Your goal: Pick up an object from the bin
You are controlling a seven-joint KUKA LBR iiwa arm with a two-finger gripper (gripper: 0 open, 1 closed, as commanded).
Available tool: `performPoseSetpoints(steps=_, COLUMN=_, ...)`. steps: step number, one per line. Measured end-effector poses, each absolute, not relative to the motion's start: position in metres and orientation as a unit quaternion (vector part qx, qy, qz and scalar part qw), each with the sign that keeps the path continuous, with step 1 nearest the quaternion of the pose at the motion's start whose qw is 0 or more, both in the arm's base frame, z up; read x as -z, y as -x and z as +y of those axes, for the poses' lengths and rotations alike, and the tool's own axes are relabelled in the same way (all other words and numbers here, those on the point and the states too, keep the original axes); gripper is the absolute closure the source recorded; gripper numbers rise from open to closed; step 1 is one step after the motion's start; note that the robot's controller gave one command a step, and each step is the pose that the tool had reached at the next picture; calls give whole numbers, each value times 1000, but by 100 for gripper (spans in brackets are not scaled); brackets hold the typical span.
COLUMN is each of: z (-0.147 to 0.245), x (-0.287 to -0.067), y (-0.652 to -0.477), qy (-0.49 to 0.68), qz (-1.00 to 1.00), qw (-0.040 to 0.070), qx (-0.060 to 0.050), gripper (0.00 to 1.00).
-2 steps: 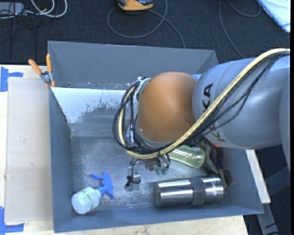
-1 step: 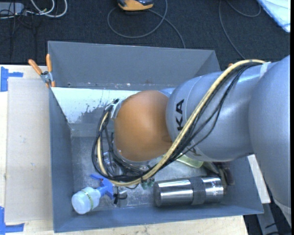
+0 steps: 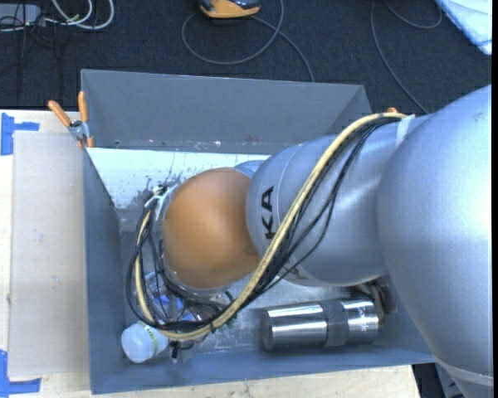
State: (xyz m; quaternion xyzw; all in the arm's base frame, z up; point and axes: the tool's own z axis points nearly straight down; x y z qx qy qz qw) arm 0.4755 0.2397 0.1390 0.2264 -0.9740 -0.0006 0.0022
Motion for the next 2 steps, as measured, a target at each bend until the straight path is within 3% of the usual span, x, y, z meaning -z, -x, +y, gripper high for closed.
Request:
performPoseSetpoints(steps=1, z=242, x=-67, y=-493, qy=-253, qz=-967, qw=2, qx=0, gripper=0)
performPoseSetpoints(steps=2, z=239, x=-69, y=-493, qy=-262, qz=-965, qw=3, qx=1, gripper=100)
